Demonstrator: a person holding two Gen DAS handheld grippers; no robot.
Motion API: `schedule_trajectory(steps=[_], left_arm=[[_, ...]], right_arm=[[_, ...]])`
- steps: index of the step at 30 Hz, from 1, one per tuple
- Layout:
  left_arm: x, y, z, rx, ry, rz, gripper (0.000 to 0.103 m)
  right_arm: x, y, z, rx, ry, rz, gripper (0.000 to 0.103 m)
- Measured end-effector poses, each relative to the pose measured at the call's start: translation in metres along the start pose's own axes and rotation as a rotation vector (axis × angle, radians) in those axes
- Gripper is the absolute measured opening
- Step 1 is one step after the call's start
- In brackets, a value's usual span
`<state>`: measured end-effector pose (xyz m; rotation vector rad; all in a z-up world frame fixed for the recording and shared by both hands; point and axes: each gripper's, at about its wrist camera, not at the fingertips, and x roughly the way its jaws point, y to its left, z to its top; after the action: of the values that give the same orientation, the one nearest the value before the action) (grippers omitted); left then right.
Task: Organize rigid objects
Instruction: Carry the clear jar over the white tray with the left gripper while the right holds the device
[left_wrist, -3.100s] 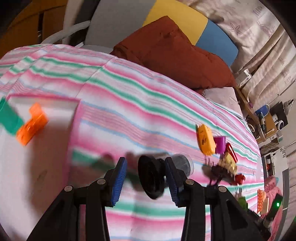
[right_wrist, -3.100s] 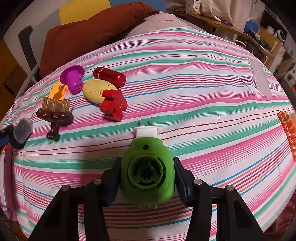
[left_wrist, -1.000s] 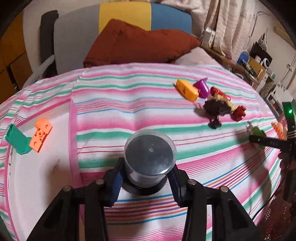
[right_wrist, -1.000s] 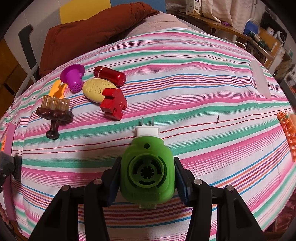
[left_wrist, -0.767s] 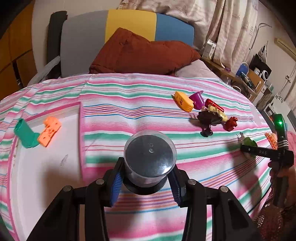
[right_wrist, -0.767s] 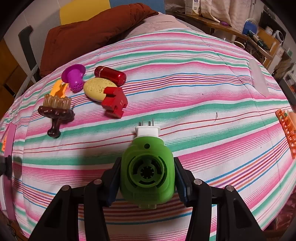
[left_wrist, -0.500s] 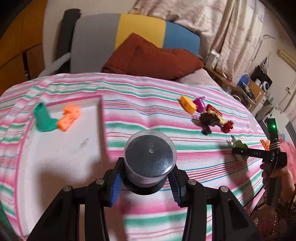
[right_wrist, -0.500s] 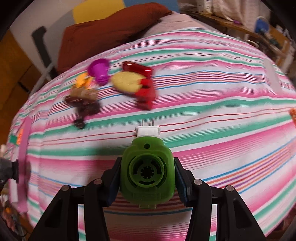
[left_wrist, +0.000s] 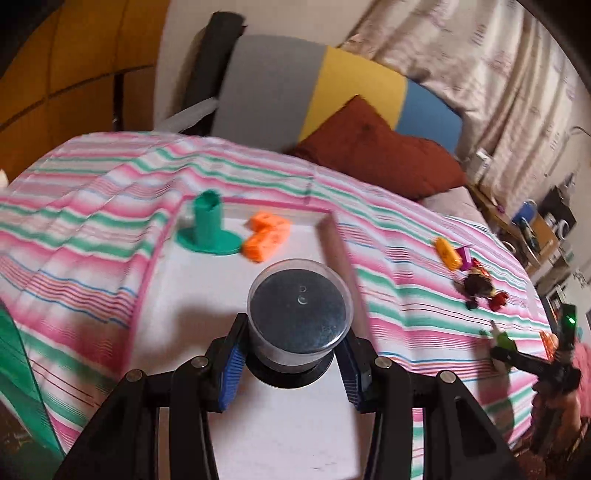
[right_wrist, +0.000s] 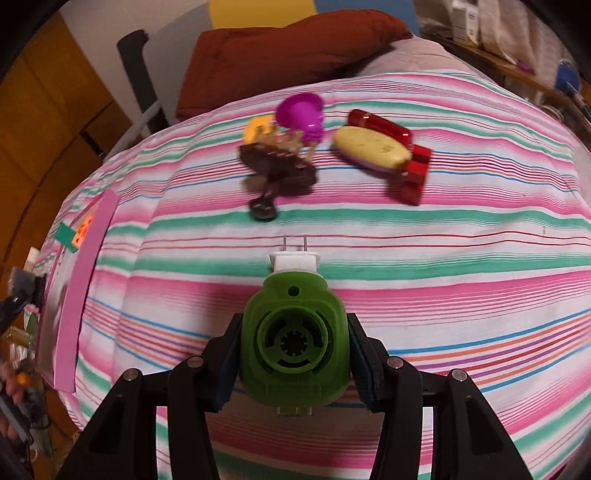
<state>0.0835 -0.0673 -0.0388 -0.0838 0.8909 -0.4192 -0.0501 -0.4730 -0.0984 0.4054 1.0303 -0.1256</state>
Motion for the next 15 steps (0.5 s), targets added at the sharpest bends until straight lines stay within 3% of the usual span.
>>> schedule_trajectory(steps=[15], left_arm=[[0.054,0.053,0.034,-0.044,0.032,0.206,0.045]], right_arm=[[0.001,0.018,-0.008,-0.031,-0.035,-0.012,0.053]])
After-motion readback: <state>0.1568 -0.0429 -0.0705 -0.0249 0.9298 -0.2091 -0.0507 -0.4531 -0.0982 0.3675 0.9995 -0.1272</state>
